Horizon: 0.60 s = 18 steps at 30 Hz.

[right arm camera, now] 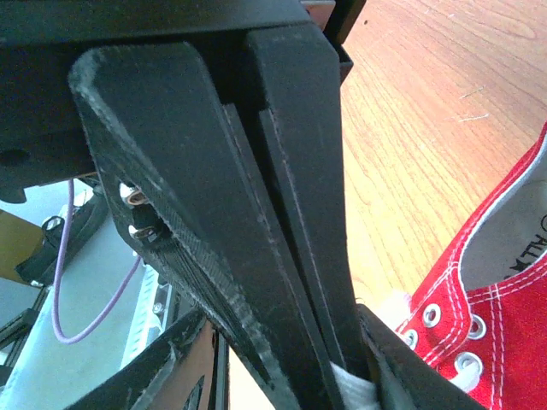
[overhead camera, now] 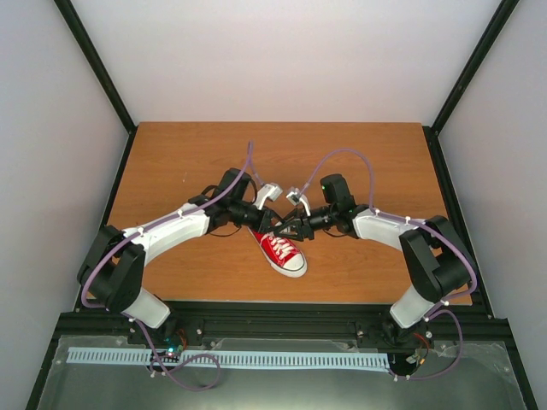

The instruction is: Tie the shoes

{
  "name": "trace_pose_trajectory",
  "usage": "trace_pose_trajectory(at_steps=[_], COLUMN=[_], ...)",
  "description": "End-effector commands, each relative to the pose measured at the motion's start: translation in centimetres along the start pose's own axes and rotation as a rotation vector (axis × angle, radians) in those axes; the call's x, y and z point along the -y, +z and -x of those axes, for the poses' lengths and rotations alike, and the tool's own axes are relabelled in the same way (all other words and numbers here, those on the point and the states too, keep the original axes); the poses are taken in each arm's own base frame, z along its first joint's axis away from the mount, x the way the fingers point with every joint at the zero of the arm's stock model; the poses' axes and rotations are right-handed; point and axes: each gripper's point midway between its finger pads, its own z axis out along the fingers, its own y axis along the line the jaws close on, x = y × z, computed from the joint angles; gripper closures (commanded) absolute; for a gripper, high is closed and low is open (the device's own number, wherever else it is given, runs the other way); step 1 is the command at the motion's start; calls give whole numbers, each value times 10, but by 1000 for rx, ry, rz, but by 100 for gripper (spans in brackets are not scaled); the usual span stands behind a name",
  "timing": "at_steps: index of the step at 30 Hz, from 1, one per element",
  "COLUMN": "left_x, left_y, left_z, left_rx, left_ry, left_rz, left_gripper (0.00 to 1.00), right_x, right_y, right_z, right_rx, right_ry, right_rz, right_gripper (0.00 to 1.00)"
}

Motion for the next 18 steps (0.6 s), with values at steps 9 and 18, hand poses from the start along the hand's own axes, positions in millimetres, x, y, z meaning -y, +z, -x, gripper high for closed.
trace_pose_trajectory(at_steps=[9,18], left_x=[-9,-17], left_y=[-11,-16], left_z=[20,20], left_rx=[91,135], left_ry=[-22,-64], left_rz=[41,70], left_gripper=[99,99], right_x=[7,14], right_y=[5,5], right_z=[-13,-16], right_rx=[-17,-15], right_ry=[33,46], right_rz=[-3,-45], right_gripper=[87,97])
